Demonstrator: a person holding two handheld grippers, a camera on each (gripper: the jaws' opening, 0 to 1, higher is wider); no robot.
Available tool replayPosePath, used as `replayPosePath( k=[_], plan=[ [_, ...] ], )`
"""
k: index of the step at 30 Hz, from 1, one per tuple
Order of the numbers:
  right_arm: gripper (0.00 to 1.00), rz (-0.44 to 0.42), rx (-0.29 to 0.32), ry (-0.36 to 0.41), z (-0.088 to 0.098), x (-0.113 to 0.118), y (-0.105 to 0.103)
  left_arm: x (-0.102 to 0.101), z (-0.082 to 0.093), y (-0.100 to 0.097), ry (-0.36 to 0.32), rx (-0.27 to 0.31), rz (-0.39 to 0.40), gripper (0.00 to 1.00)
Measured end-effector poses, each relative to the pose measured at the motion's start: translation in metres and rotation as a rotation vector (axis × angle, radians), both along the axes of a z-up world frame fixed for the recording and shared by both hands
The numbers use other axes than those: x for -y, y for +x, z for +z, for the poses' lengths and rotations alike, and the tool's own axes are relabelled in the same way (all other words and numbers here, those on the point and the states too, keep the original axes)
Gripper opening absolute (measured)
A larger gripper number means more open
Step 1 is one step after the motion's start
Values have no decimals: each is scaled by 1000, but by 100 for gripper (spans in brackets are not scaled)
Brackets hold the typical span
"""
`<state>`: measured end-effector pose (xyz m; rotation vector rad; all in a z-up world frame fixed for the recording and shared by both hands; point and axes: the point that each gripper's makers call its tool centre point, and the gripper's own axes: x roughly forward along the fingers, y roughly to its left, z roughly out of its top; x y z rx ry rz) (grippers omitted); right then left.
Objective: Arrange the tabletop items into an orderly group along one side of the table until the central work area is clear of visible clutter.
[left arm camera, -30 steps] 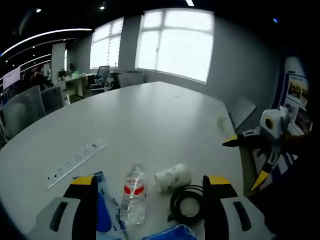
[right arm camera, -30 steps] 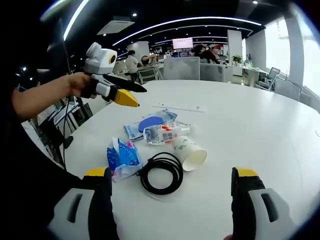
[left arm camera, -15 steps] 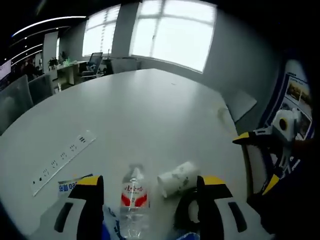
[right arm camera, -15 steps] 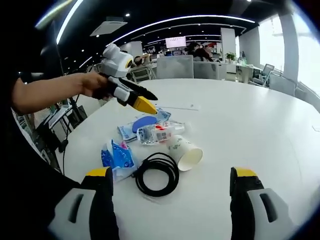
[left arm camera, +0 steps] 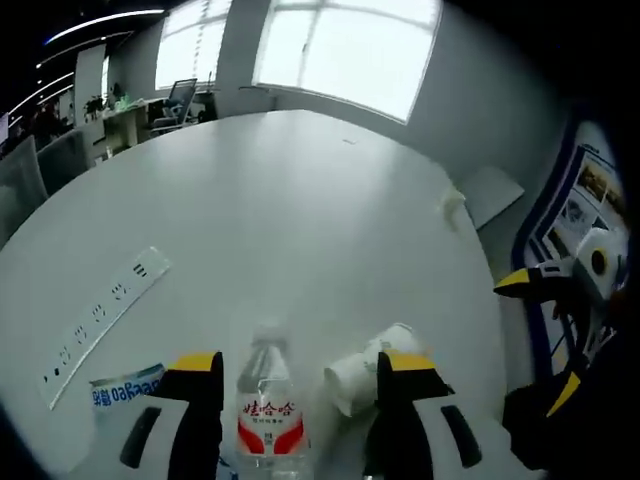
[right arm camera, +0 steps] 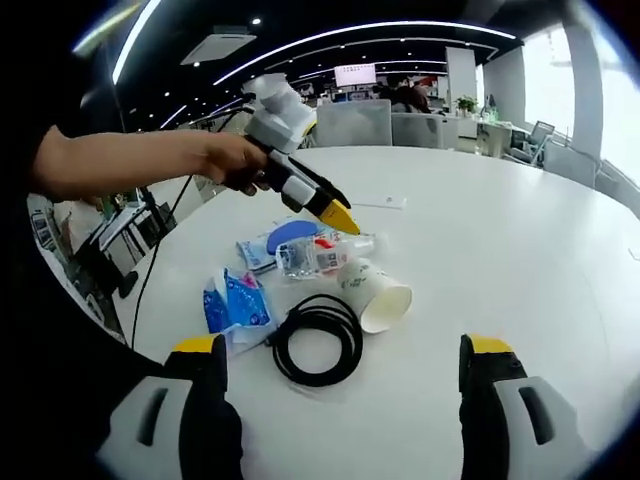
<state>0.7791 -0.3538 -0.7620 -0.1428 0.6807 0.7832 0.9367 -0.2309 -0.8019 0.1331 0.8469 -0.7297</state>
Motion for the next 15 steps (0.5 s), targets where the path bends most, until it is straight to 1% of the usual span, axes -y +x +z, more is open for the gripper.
replayPosePath(
  k=[2, 4, 9, 13, 15],
  plan=[
    [92, -2, -2, 2, 0, 0, 1, 3, -4, 5, -8, -4, -1, 57],
    [92, -3, -7, 6, -1, 0, 1, 6, -10, 9, -5, -15, 1, 56],
    [92, -1, -15, -12, -7, 6, 2, 15, -18, 14, 8, -24, -26, 52],
    [92, -14, -25, -4, -10, 11, 4, 16, -27, 18, 46, -40, -47, 51],
    [92, -17, -26, -7, -11, 13, 5, 14, -34, 21, 66, -60, -45, 50]
  ],
)
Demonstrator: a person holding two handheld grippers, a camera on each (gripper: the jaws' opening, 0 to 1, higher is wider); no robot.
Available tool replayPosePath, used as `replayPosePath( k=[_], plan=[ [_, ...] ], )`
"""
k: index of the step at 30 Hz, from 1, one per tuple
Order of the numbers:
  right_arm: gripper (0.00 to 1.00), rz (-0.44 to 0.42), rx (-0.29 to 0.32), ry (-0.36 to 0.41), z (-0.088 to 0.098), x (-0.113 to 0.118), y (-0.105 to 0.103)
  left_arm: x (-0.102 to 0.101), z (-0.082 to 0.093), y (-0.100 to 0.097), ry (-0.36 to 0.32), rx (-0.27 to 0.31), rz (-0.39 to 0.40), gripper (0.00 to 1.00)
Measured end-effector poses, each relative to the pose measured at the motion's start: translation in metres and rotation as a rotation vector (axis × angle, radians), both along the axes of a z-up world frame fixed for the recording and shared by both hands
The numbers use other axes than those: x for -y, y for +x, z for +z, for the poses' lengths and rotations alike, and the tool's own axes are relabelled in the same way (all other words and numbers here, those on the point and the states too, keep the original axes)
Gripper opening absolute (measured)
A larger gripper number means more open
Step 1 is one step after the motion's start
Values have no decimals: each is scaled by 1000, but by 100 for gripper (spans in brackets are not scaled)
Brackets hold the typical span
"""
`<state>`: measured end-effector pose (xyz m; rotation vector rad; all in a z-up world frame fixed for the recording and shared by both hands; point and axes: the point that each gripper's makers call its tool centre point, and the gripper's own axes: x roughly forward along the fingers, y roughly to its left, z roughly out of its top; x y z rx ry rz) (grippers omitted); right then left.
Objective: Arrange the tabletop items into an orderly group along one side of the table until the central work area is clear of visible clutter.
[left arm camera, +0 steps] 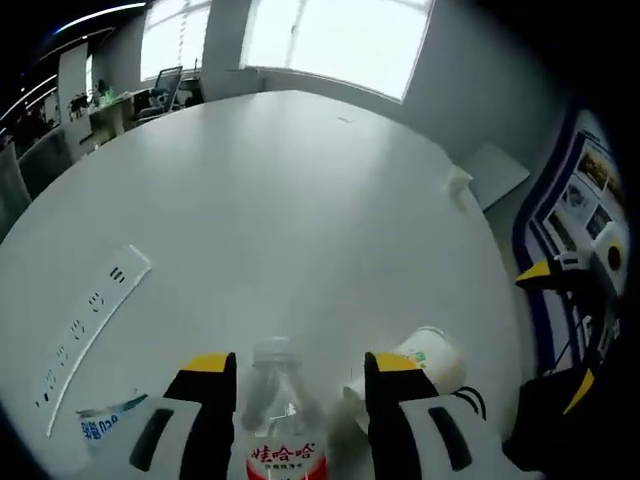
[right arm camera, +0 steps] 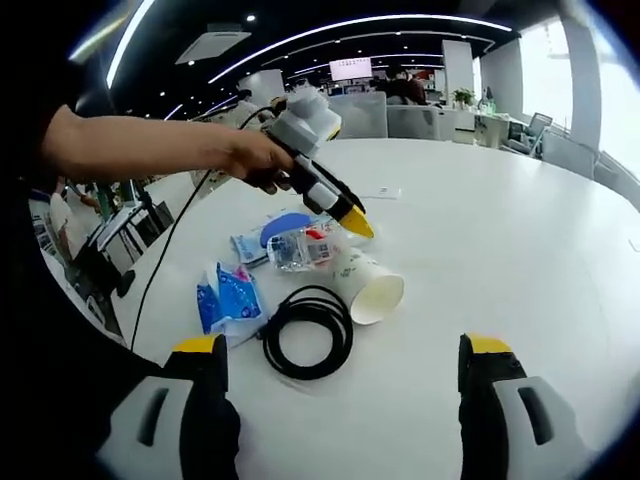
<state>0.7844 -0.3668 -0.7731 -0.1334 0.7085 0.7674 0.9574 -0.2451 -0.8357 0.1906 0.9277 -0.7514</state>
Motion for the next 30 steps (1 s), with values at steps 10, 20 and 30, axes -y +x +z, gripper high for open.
replayPosePath(
  k=[10, 20, 30],
  plan=[
    [91, -5, -23, -3, -7, 3, 5, 2, -23, 1, 29, -63, -7, 41],
    [90, 2, -49, -27, -16, 1, 4, -1, -39, 0, 68, -91, -30, 35],
    [89, -11, -64, -32, -21, 1, 6, 0, -39, 9, 69, -91, -24, 29]
  ],
)
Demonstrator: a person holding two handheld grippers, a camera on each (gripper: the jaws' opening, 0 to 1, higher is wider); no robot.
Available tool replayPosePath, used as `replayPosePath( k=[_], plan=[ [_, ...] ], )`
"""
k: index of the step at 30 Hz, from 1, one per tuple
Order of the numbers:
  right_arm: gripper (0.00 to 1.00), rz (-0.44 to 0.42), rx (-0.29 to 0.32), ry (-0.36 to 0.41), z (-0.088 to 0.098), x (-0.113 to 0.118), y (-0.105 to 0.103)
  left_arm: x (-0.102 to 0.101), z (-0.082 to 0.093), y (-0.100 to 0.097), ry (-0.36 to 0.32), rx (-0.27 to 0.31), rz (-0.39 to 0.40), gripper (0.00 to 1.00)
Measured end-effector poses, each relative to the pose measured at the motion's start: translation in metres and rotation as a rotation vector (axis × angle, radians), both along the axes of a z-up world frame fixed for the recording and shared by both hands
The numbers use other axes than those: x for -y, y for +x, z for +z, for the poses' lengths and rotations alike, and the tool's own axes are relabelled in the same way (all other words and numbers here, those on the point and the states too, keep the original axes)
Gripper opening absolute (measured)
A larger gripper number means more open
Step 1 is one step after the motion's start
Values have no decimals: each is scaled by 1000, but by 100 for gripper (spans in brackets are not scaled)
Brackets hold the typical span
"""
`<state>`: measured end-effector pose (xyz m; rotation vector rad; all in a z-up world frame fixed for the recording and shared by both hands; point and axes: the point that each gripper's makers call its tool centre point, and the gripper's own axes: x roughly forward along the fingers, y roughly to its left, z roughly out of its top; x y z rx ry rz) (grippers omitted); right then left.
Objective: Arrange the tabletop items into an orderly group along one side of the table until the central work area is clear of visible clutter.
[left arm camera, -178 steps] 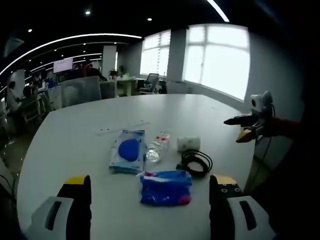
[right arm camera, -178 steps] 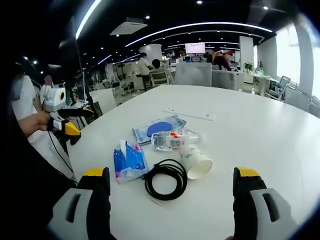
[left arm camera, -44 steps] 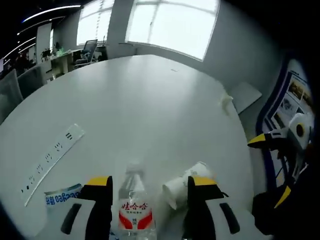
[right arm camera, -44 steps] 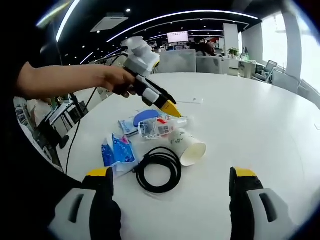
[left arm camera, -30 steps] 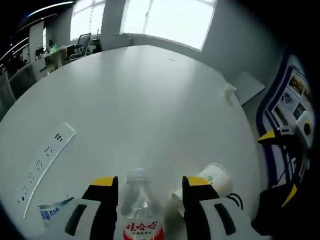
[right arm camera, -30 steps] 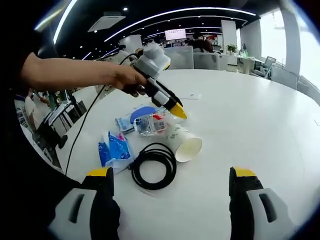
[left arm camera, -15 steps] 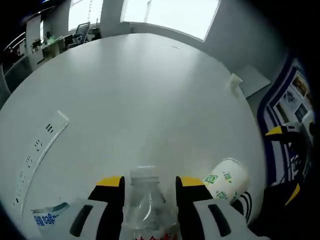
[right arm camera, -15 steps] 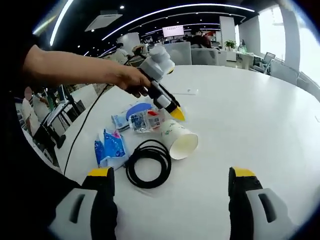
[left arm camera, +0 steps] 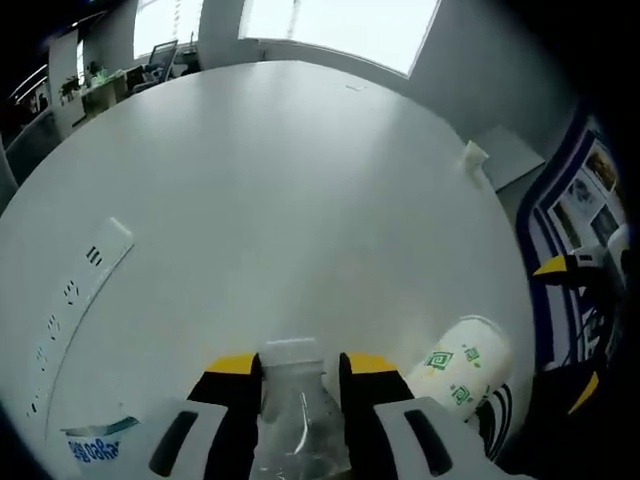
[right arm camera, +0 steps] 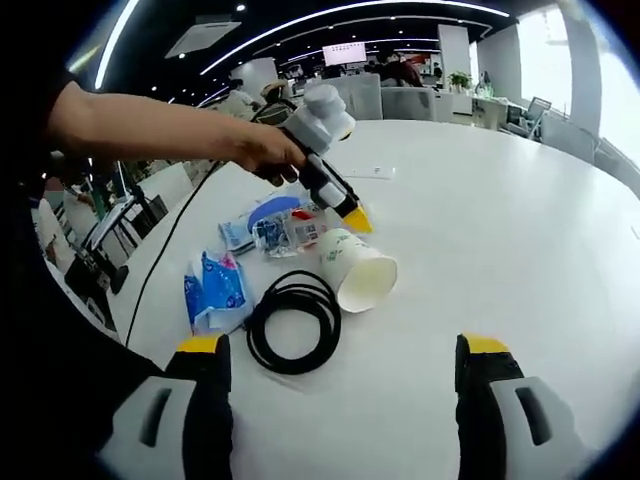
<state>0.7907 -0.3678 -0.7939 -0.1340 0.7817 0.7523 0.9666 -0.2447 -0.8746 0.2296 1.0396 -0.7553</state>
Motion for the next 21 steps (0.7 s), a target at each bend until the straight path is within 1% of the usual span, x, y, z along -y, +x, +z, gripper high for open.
replayPosePath(
  k=[1, 2, 6, 8, 10, 14, 17, 19, 20, 21],
  plan=[
    [89, -1, 0, 0, 0, 0, 0, 0, 0, 1, 5, -3, 7, 28],
    [89, -2, 0, 0, 0, 0, 1, -1, 0, 2, 5, -12, 34, 28],
    [89, -4, 0, -2, -1, 0, 2, -2, 1, 2, 8, -13, 45, 26],
    [88, -7, 1, -1, 0, 0, 2, -2, 2, 3, 3, -12, 66, 24],
    [88, -9, 2, -3, 0, 1, 2, -1, 5, 1, -1, -9, 71, 23],
    [88, -15, 10, -1, 3, 3, 3, 3, 14, -3, 0, 2, 57, 22],
    [88, -13, 16, 0, 4, 2, 2, 1, 21, -5, 4, 15, 57, 21],
    [87, -12, 21, 2, 5, 1, 1, -1, 27, -6, 4, 28, 58, 21],
    [87, -10, 23, 4, 6, 0, -1, -2, 33, -3, -8, 52, 71, 21],
    [87, -7, 25, 4, 7, -1, -2, -3, 37, -3, -18, 58, 79, 21]
  ],
)
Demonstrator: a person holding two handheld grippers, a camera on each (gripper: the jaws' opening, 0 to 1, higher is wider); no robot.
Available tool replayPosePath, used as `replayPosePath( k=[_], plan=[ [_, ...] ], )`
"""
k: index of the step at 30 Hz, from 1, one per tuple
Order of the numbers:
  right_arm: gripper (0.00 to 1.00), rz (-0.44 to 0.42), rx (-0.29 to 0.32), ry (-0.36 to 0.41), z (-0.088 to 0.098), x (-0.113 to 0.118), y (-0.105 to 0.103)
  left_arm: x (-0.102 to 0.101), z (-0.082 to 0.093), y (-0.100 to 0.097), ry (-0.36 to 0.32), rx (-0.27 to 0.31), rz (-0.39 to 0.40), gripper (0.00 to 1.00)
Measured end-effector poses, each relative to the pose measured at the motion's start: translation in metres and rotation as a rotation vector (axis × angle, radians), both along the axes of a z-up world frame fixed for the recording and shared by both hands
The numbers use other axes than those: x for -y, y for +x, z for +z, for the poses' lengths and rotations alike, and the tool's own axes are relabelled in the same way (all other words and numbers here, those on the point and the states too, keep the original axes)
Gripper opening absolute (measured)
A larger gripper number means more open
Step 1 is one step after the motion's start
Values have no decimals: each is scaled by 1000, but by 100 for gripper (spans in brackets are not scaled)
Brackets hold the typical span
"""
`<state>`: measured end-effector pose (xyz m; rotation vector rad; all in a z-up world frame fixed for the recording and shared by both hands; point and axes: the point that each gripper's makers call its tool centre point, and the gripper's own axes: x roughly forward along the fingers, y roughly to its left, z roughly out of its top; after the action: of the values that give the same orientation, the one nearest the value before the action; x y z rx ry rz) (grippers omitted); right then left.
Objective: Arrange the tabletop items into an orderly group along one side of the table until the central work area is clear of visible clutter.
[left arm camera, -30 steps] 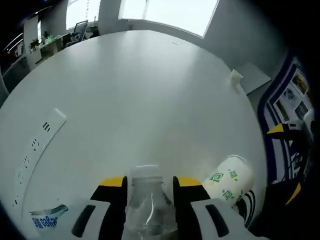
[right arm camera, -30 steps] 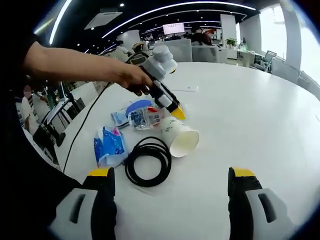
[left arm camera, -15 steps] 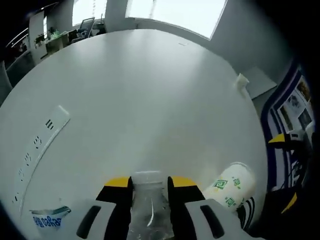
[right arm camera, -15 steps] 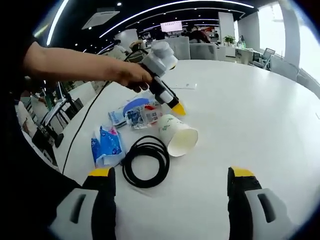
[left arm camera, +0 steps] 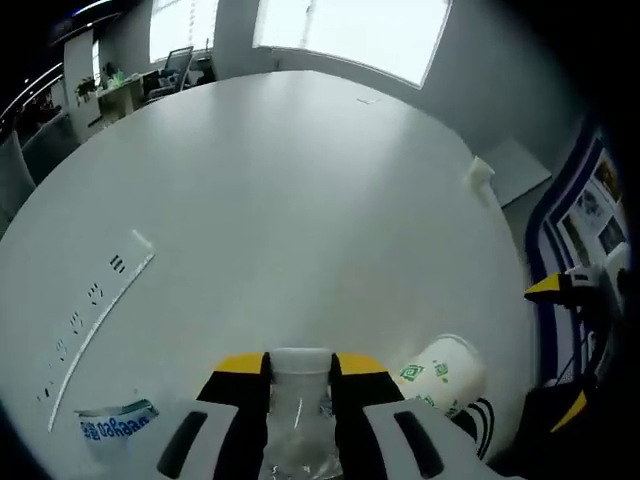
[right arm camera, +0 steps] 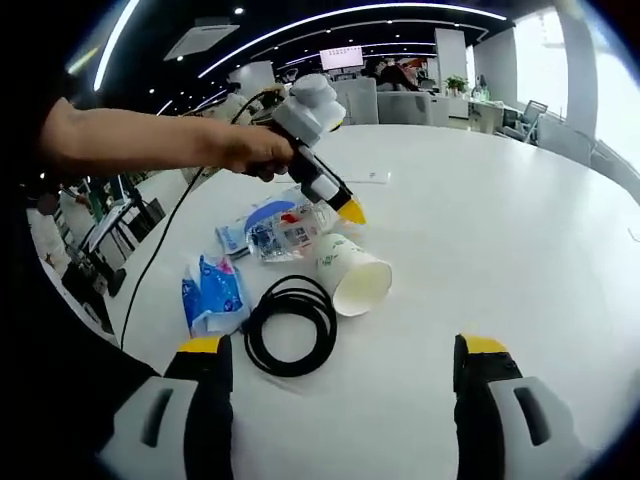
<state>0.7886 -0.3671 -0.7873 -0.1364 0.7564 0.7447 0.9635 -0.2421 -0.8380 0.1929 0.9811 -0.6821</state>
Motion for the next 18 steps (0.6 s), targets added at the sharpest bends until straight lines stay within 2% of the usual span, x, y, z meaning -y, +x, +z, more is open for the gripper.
replayPosePath(
  k=[8, 18],
  plan=[
    [87, 19, 33, 10, 10, -5, -10, -10, 24, -7, 5, 30, 14, 20],
    [87, 63, 59, 15, 17, -11, -32, -26, 56, -25, 26, 104, 58, 20]
  ],
)
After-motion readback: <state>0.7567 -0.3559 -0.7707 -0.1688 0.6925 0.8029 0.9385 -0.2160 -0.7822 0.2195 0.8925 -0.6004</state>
